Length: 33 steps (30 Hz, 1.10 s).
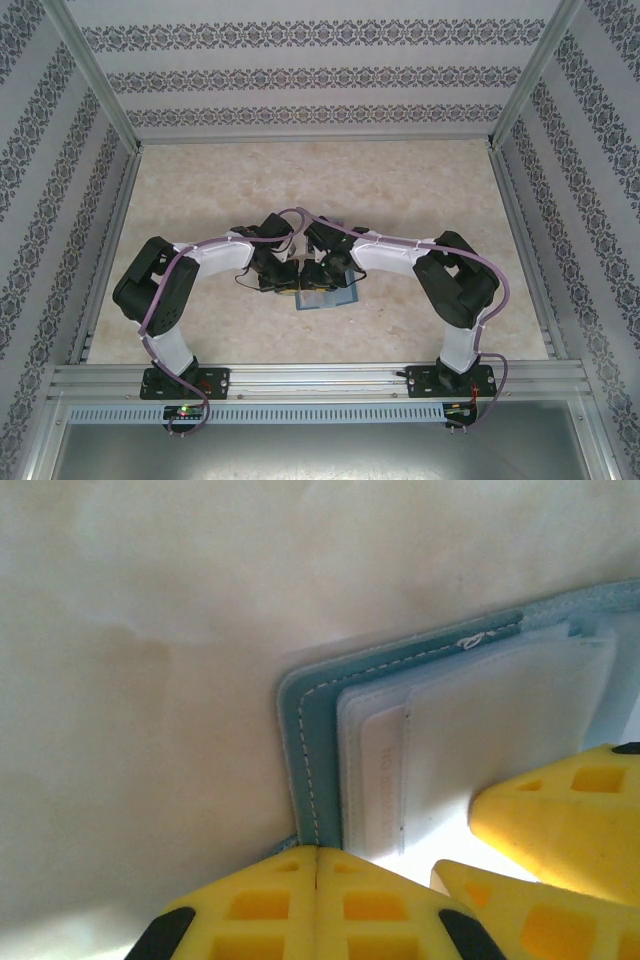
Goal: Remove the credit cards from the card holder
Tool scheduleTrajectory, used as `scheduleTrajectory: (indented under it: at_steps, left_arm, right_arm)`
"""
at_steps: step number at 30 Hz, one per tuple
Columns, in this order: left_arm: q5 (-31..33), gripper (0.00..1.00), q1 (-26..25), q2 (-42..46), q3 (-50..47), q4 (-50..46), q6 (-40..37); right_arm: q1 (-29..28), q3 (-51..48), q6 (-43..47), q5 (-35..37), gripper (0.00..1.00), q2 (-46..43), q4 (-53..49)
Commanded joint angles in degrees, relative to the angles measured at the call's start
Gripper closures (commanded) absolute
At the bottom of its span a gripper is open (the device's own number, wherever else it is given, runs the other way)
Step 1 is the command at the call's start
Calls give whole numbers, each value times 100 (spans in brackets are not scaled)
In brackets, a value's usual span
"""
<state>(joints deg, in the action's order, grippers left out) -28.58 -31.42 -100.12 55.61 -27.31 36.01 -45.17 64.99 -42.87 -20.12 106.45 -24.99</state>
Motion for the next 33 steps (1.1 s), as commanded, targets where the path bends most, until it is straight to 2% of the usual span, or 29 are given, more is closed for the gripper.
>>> scheduleTrajectory:
  at_steps: [1, 17, 33]
  left_arm:
    - [-29, 100, -57, -69, -148, 87, -45]
    - [-34, 100, -57, -65, -155, 93, -37]
    - [-45, 100, -57, -109, -155, 114, -46]
  right_arm:
    - [-62, 60, 160, 412, 64, 77, -585]
    - [-192, 382, 348, 1126, 55, 29, -1345]
    - [-228, 428, 382, 1109, 46, 227, -1351]
